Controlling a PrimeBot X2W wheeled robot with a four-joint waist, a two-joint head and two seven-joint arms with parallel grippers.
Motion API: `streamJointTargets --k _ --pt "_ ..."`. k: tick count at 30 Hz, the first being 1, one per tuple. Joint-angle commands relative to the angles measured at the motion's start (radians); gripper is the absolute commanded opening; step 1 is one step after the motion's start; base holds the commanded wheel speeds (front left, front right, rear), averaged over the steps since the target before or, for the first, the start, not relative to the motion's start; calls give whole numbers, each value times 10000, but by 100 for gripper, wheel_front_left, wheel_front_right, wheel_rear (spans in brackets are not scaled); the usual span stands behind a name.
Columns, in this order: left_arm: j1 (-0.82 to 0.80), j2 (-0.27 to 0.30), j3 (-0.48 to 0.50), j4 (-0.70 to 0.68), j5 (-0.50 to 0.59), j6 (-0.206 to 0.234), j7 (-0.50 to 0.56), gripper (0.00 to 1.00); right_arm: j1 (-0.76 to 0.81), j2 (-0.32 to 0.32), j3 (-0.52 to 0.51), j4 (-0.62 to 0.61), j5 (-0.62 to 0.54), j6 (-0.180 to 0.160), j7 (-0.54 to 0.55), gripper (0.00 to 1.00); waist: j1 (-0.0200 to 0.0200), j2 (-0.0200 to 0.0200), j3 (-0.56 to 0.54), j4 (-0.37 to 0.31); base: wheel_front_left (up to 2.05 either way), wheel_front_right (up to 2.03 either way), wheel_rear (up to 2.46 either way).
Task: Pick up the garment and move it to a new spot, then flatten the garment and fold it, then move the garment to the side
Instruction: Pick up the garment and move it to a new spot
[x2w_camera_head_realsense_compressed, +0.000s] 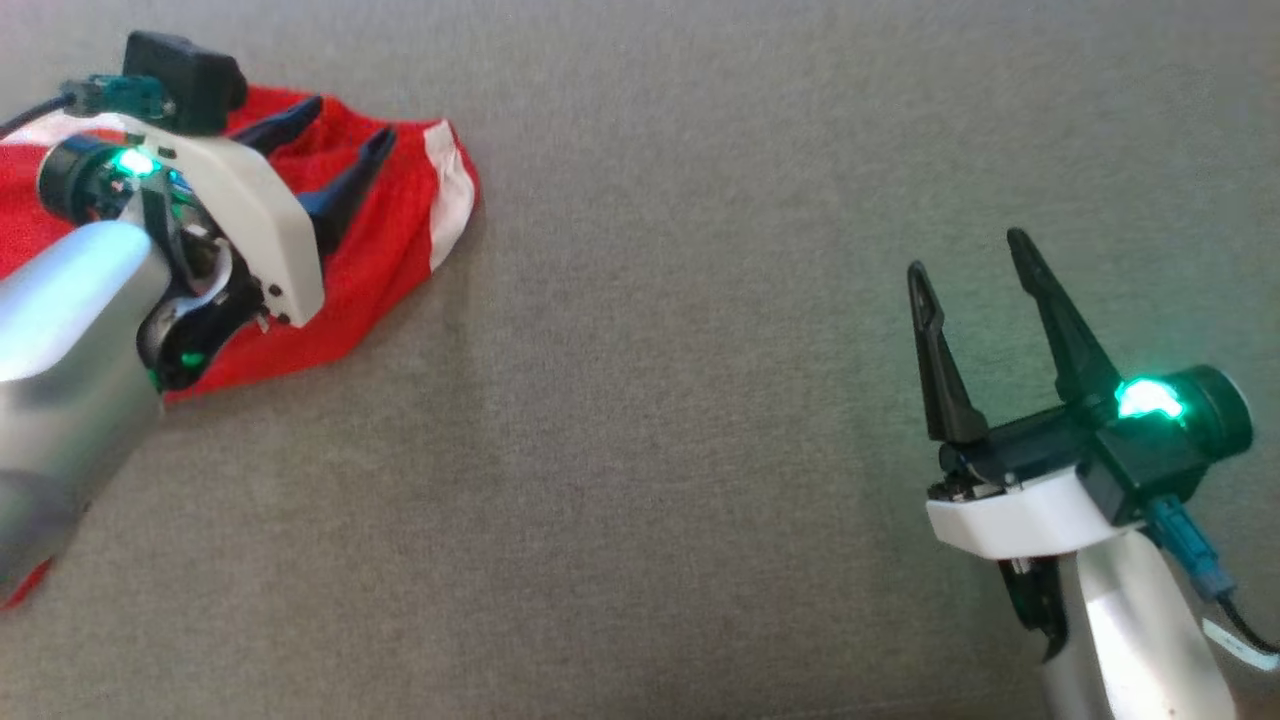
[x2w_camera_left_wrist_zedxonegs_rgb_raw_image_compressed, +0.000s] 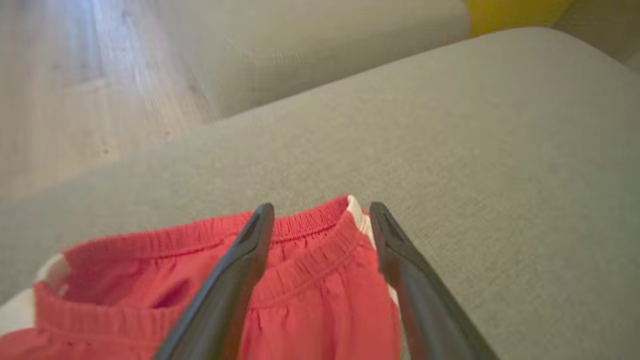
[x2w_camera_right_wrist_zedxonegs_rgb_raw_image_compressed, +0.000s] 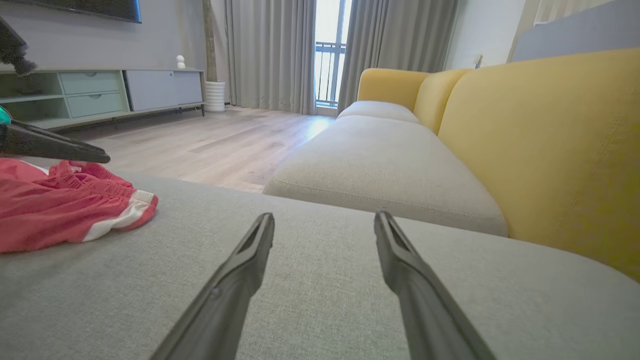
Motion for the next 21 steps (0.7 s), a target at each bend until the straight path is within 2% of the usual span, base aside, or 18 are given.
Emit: streamJointTargets --k 1,9,10,11,12,15,21 --pt "-476 426 250 -181 -207 -53 91 100 -224 -5 210 -408 -51 -9 -23 100 -3 0 829 149 0 0 0" --pt "-670 728 -283 -680 -503 -54 819 100 -518 -5 157 -592 57 -9 -23 100 -3 0 1600 -169 0 0 0" --pt "-667 801 -318 -809 -497 -54 919 78 -537 -5 154 -592 86 -9 -23 100 -3 0 1625 -210 0 0 0" --pt "-689 879 -343 -942 -428 -54 918 34 -556 -5 152 -591 108 -9 -23 100 -3 0 1640 -248 0 0 0" --pt "-717 956 -362 -1055 -329 -54 872 0 -575 -5 144 -588 136 -9 -23 100 -3 0 1642 -288 0 0 0" --pt "-827 1106 -394 -1306 -112 -55 539 0 -616 -5 165 -534 244 -9 -23 100 -3 0 1512 -405 0 0 0" --pt "-1205 1050 -409 -1855 -373 -55 -135 0 -534 -5 252 -358 471 -9 -23 100 -3 0 789 -607 0 0 0"
